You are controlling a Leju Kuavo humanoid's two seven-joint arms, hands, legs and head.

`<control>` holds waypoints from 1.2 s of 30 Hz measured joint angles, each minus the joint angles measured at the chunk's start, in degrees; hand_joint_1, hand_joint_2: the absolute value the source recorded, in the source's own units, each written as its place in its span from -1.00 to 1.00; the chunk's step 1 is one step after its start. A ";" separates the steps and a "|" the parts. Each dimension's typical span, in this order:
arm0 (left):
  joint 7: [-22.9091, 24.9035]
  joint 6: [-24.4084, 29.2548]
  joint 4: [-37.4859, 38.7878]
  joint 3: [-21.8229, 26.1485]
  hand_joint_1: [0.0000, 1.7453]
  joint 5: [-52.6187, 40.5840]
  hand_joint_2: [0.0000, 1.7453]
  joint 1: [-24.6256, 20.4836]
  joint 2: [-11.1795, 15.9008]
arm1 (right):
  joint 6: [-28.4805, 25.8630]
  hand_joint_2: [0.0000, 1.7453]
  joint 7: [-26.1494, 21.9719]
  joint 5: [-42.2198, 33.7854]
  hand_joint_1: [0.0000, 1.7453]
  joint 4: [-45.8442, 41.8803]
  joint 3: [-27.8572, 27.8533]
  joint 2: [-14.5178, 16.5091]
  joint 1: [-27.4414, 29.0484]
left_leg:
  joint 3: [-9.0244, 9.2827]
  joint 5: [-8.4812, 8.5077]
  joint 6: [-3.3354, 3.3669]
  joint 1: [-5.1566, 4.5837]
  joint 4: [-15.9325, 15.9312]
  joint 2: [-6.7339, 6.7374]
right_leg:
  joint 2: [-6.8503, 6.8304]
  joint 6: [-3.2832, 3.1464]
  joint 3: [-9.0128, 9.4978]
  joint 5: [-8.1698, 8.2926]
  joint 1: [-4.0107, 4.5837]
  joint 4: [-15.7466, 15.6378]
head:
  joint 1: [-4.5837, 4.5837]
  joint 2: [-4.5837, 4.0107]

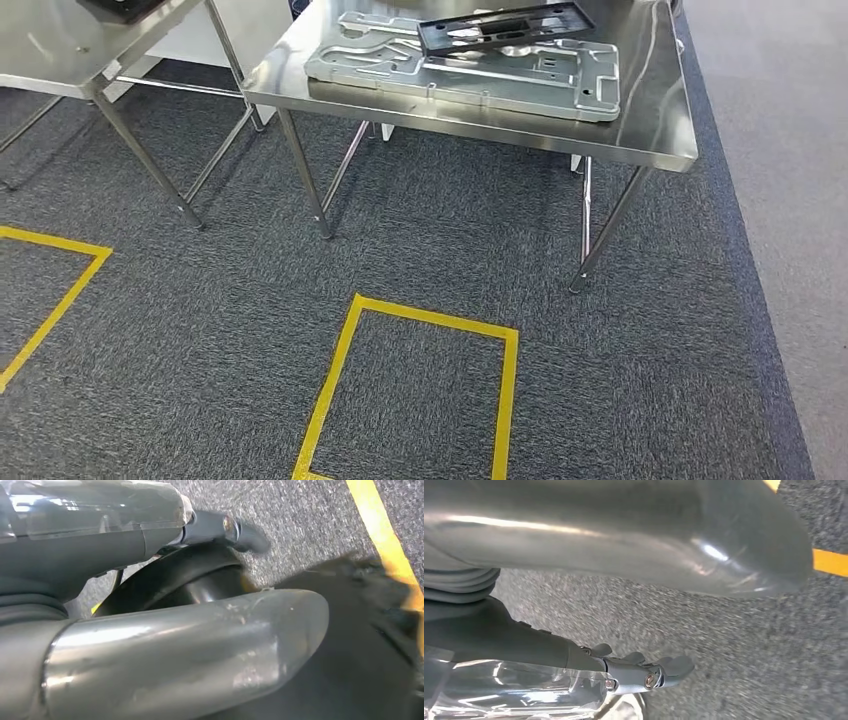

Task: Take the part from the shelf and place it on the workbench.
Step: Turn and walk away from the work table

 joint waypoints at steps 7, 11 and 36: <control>0.09 0.69 0.00 0.01 -1.00 0.18 -1.00 0.30 0.17 | -0.02 -1.00 -0.67 1.25 -1.00 0.04 0.02 -0.41 -0.35 | 0.68 1.54 2.26 0.05 -3.41 -1.80 | 2.14 1.97 -1.83 -3.95 -0.23 5.26 | 0.50 0.00; -0.91 2.52 0.00 0.35 -1.00 1.54 -1.00 0.29 0.27 | 0.23 -1.00 0.56 1.81 -1.00 0.35 0.03 -0.71 -0.25 | 0.17 1.84 2.56 -0.03 -3.25 -4.56 | 4.53 2.36 -7.03 -7.64 -0.41 15.83 | 0.75 -0.01; -8.68 10.35 -1.52 17.97 -1.00 18.97 -1.00 1.96 6.99 | 7.00 -1.00 13.05 6.83 -1.00 1.25 2.52 2.19 -0.44 | 0.11 1.20 0.73 -0.10 -2.77 -1.60 | -0.55 1.48 0.59 -1.53 -0.26 0.87 | 0.30 0.00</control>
